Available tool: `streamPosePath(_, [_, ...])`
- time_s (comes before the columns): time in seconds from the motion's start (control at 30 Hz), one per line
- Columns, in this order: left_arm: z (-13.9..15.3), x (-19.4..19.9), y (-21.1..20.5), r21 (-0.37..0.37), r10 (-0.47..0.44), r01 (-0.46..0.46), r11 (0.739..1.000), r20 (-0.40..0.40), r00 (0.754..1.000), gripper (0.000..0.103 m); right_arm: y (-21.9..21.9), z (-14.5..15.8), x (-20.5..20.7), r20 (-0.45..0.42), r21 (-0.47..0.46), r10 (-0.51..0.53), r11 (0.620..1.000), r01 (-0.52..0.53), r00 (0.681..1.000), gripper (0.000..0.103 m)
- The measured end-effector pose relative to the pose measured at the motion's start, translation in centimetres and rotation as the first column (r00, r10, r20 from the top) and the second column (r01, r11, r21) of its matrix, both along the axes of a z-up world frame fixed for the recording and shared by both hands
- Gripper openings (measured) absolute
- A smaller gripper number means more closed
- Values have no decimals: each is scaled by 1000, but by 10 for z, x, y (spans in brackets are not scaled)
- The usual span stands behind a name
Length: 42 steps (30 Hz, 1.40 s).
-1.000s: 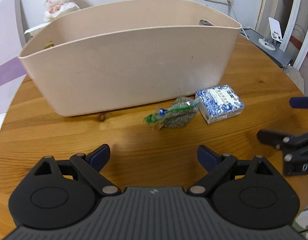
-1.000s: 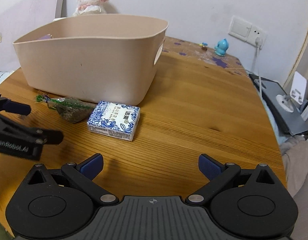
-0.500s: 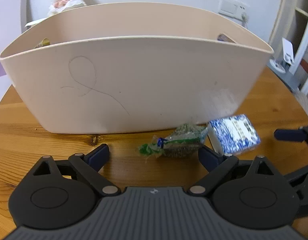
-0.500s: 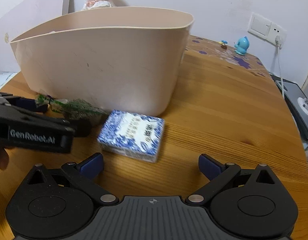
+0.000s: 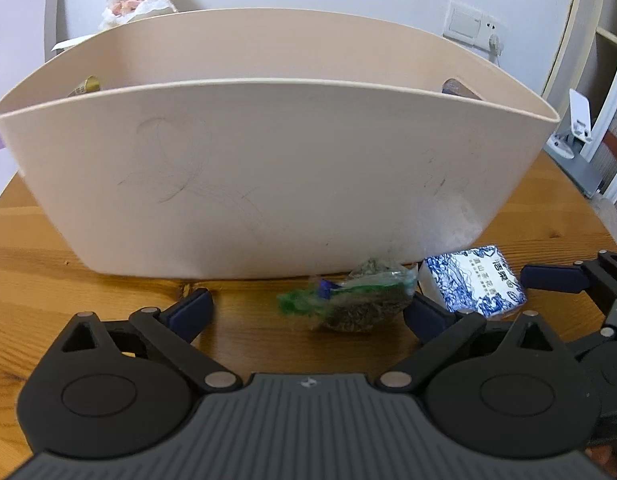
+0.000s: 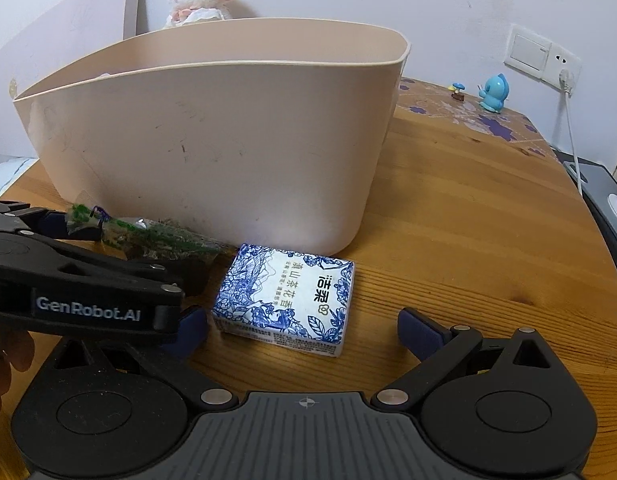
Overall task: Organize objects
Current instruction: 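Grasp the green herb bag with the left gripper while the right gripper grasps the blue-white box, then carry the bag and box over the basket and open both grippers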
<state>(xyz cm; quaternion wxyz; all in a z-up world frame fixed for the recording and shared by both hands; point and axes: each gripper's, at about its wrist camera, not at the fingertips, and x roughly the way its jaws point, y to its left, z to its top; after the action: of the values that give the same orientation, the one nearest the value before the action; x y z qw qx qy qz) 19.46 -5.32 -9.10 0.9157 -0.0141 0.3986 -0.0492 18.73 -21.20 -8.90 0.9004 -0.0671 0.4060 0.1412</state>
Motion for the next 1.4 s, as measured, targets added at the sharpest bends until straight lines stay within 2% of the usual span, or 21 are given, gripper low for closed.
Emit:
streamPosePath(0.2, [0,-1,2,14,45,-45,999,2,999,101,1,0,-4,17,4,-15,1000,15,1000,101])
streamPosePath(0.27, [0,-5,8,5,57,-57,998,12,998,98,1,1,-5,26,10,-16,1000,15,1000,95])
streamPosePath(0.3, [0,-6,11,1,60,-60,998,19,998,93,1,2,-6,32,13,-17,1000,17,999,88])
streamPosePath(0.33, [1,-8,13,4,58,-59,998,27,998,90,2,3,-7,34,14,-16,1000,15,999,86])
streamPosePath(0.4, [3,-11,16,11,41,-42,999,40,998,75,4,4,-8,36,15,-13,1000,12,999,78])
streamPosePath(0.43, [3,-12,17,12,31,-32,999,43,999,72,4,5,-9,38,16,-10,1000,10,999,76])
streamPosePath(0.5, [4,-12,20,4,15,-15,1000,44,999,64,6,6,-12,36,20,0,1000,0,999,64])
streamPosePath(0.53, [4,-12,21,2,8,-8,1000,45,999,62,6,7,-11,35,18,0,1000,0,999,63])
streamPosePath(0.6, [6,-13,22,-11,-10,11,1000,46,999,47,6,7,-13,33,20,-1,1000,0,999,63])
streamPosePath(0.83, [6,-17,24,-22,-23,24,999,39,999,41,5,12,-28,31,23,-13,1000,12,999,62])
streamPosePath(1.1, [10,-31,40,-28,-10,10,1000,27,1000,40,2,35,-56,83,32,-12,999,10,997,62])
streamPosePath(1.4, [43,-65,51,-24,-8,10,1000,109,994,39,-7,80,-96,194,52,-16,999,6,981,62])
